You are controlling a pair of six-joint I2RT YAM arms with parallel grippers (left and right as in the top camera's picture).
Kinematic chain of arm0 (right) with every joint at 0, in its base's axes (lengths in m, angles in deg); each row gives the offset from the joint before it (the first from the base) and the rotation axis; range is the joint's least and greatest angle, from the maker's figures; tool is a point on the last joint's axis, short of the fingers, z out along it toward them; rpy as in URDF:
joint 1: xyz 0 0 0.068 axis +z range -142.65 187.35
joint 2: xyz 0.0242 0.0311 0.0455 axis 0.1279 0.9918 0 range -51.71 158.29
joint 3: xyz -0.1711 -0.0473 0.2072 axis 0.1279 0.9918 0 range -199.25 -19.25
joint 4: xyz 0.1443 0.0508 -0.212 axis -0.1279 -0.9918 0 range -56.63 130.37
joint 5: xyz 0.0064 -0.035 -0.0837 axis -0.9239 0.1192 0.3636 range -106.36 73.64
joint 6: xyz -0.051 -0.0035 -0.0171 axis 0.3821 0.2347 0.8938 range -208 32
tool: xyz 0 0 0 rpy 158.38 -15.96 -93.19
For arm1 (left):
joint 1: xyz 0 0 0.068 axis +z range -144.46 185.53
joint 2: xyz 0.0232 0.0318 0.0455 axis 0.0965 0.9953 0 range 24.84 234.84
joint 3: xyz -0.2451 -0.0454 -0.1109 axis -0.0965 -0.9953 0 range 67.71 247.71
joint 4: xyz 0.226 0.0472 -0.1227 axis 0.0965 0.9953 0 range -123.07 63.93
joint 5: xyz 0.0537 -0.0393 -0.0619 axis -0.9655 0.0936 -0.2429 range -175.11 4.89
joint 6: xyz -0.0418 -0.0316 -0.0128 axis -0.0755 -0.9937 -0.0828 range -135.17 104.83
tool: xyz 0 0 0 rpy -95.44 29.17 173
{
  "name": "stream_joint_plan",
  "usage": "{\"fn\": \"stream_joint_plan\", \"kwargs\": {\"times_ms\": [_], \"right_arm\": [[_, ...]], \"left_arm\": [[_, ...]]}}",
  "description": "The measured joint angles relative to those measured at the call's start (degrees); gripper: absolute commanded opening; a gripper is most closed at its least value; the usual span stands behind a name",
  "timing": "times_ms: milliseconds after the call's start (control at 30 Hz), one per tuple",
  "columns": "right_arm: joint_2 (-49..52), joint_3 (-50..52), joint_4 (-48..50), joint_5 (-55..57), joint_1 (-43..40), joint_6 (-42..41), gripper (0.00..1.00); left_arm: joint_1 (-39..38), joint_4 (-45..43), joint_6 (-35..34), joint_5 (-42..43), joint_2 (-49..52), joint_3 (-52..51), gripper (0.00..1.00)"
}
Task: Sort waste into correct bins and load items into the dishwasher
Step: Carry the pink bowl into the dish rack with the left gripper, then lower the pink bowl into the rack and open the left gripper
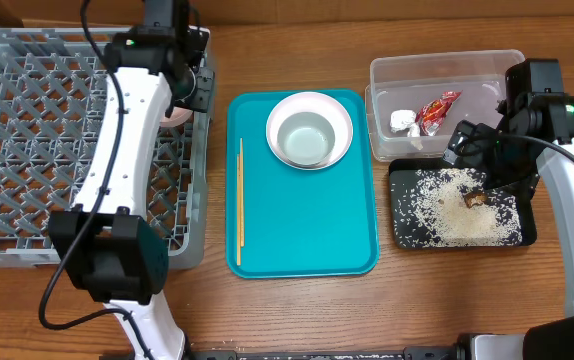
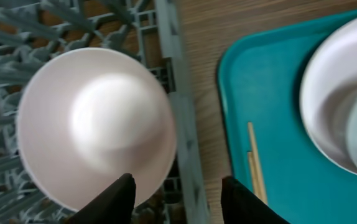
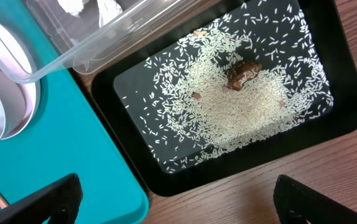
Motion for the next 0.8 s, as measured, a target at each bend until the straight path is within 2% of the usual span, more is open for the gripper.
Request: {"fn": "stream_joint_plan", "kwargs": {"times_ms": [167,400,467,633,800], "right_arm": [[0.0,0.0,0.0,0.0,0.0,0.0,1.00],[0.0,0.0,0.0,-0.2,0.0,0.0,1.00],[0.0,0.0,0.0,-0.4,0.0,0.0,1.00],[0.0,0.0,0.0,-0.5,0.0,0.0,1.00],[0.0,0.0,0.0,-0.5,0.0,0.1,1.00]], "left_arm": [[-0.1,0.1,-1.0,-4.5,1.6,0.0,0.47],[-0.1,0.5,-1.6,-5.3,6.0,0.0,0.46],[-0.1,0.9,-1.7,-5.3,7.3,0.0,0.41],[-0.1,1.2,-2.2,-5.1,9.3,0.0,0.04],[-0.1,1.5,-3.1,-5.3,9.1,0.0,0.04]]}}
